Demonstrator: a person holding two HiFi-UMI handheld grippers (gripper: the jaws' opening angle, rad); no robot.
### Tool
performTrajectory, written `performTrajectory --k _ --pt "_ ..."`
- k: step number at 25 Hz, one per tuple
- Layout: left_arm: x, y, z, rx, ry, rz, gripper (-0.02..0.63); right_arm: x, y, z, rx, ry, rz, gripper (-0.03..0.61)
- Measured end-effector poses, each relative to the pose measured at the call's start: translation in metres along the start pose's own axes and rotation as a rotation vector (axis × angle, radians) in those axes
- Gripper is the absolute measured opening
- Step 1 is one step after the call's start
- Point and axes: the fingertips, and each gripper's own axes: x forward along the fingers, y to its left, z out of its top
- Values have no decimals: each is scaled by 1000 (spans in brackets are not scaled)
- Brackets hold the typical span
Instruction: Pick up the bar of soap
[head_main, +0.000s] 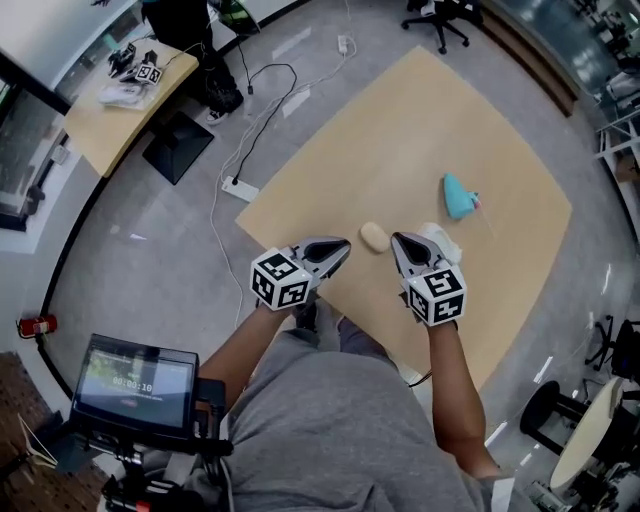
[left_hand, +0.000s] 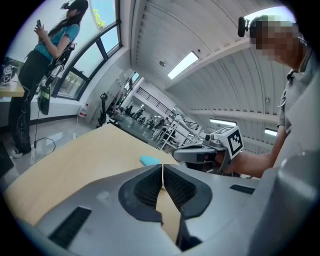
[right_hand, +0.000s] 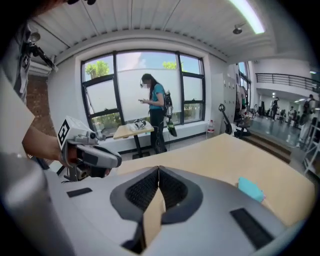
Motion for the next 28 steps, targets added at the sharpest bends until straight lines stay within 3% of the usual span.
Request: performTrajectory --k 13,18,25,28 --pt "-41 -105 68 352 -60 -196 6 -132 43 79 9 -321 -183 6" --pt "-50 -123 75 483 -79 -285 6 -170 52 88 -64 -401 -324 6" --pt "-45 -228 56 552 -83 -266 6 -310 63 63 -89 -493 -354 6" --pt "-43 -271 35 515 -90 -240 6 -365 78 38 -84 -507 -348 6"
